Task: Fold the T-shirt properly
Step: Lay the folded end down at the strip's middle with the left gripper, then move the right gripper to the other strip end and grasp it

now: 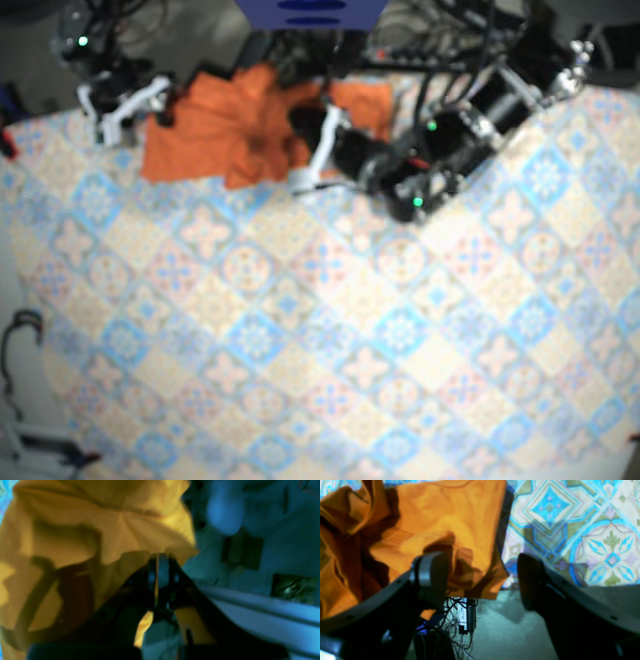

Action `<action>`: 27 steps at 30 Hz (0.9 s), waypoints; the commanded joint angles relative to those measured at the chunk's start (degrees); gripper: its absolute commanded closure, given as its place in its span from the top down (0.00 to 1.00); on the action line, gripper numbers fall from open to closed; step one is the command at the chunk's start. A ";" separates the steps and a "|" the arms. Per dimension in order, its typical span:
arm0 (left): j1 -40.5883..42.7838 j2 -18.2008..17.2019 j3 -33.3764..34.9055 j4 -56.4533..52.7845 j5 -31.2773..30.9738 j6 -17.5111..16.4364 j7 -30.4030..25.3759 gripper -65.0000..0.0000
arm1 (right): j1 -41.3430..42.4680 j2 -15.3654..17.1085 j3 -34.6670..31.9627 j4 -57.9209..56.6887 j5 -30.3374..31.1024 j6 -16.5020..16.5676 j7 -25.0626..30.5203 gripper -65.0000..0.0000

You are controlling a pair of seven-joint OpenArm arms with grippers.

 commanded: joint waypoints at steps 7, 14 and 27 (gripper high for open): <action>-2.84 3.83 3.01 -2.54 2.45 -0.24 -2.27 0.00 | -0.19 0.43 0.22 0.79 0.60 0.34 0.92 0.64; -3.98 5.50 3.10 -9.05 10.54 -0.33 -8.34 0.00 | -0.45 0.35 0.22 0.79 0.60 0.34 0.92 0.64; -4.07 5.23 2.66 -9.14 14.85 -0.07 -21.79 0.00 | -0.54 0.35 -1.80 0.79 0.60 0.34 2.15 0.64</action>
